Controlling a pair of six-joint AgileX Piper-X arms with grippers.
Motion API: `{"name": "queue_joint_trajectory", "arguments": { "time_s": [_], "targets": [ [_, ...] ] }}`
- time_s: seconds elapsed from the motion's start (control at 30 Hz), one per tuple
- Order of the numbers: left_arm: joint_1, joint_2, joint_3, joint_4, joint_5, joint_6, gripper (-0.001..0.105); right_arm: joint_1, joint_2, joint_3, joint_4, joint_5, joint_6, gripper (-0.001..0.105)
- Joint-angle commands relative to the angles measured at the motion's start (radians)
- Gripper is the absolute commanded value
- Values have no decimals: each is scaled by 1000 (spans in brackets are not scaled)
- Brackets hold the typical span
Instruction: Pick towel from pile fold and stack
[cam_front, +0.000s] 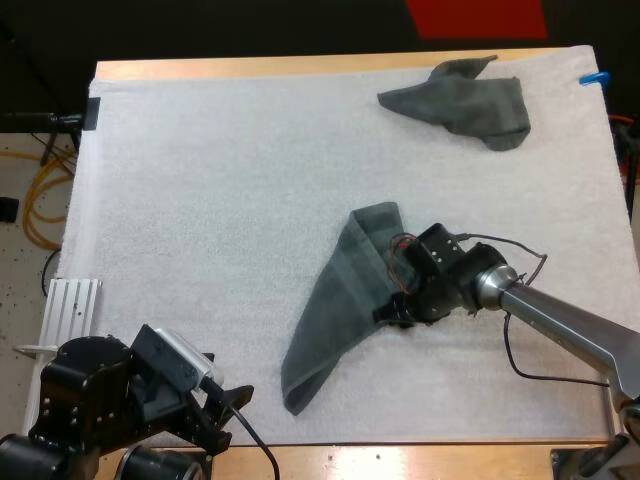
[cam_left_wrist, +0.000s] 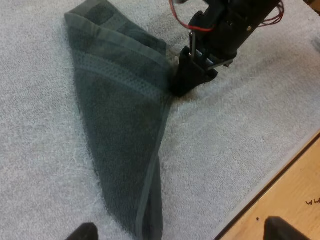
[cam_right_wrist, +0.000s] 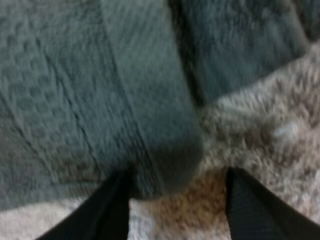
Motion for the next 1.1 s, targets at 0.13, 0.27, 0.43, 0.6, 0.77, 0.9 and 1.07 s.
{"name": "queue_joint_trajectory", "arguments": {
  "time_s": [0.13, 0.27, 0.43, 0.6, 0.77, 0.9, 1.07],
  "targets": [
    [-4, -2, -5, 3, -9, 0, 63, -4, 10, 0, -68, -14, 4, 46],
    [-4, -2, -5, 3, -9, 0, 63, -4, 15, 0, -71, -18, 25, 41],
    [-4, -2, -5, 3, -9, 0, 63, -4, 14, 0, -71, -20, 28, 0],
    [-4, -2, -5, 3, -9, 0, 63, -4, 5, -2, -44, -7, 26, 0],
    [-4, -2, -5, 3, -9, 7, 63, -4, -84, -2, 144, 87, -87, 0],
    [-4, -2, -5, 3, -9, 65, 63, -4, -201, -2, 314, 225, -154, 0],
    [-4, 17, -5, -29, 15, 85, 63, -4, -287, 2, 380, 257, -149, 0]
  ]
}}
